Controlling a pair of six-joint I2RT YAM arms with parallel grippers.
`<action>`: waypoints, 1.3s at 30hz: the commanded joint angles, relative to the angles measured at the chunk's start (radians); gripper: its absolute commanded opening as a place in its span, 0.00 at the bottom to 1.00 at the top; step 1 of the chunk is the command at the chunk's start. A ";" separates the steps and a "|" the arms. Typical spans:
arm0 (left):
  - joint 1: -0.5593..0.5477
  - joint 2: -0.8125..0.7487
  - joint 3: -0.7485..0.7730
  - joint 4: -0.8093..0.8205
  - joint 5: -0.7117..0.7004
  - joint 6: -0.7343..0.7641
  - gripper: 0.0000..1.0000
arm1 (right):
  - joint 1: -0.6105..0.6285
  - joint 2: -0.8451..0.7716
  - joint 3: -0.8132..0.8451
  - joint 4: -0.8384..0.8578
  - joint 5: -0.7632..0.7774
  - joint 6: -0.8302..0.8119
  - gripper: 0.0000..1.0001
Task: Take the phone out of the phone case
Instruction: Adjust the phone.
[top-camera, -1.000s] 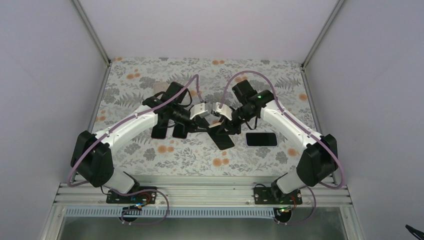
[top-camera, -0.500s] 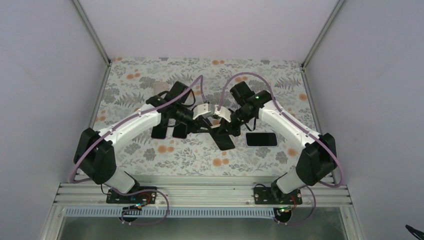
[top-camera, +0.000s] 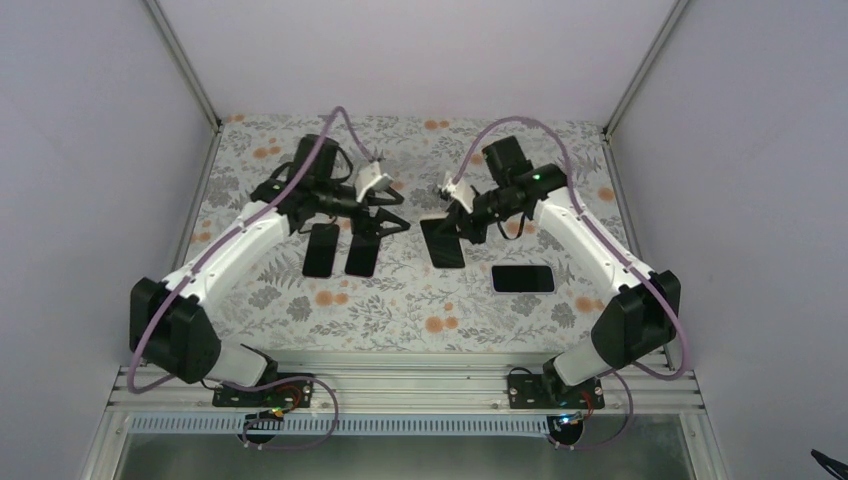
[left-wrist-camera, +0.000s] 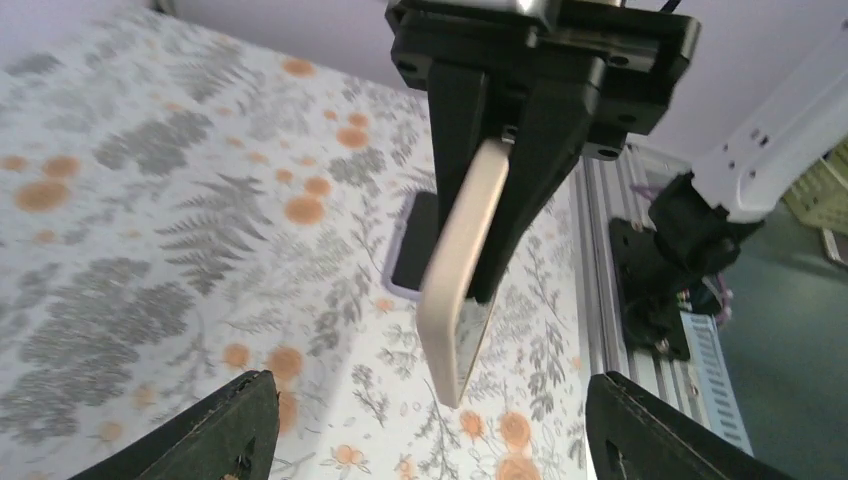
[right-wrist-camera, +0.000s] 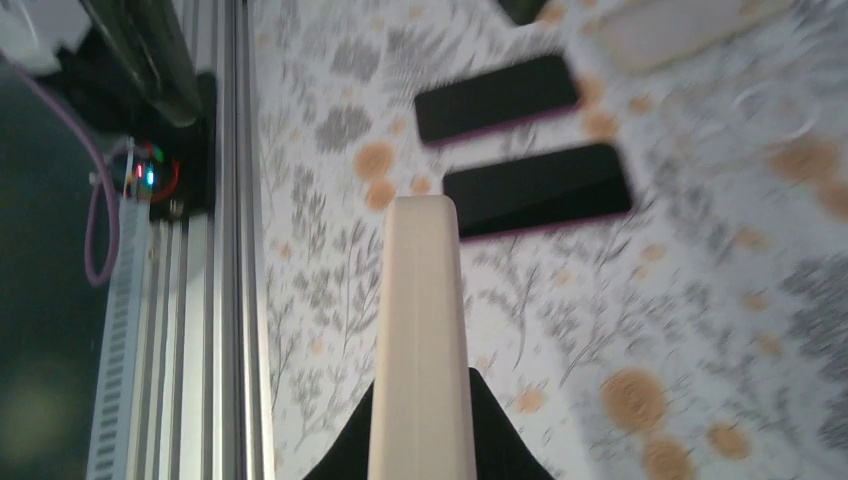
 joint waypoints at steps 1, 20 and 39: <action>0.047 -0.095 -0.003 0.079 0.062 -0.056 0.77 | -0.051 -0.035 0.132 0.108 -0.187 0.105 0.04; 0.083 -0.122 0.026 0.111 0.248 -0.146 0.64 | -0.196 -0.093 0.181 0.795 -0.633 0.841 0.04; 0.078 -0.131 -0.002 0.234 0.312 -0.266 0.47 | -0.194 -0.165 0.013 0.974 -0.608 1.006 0.04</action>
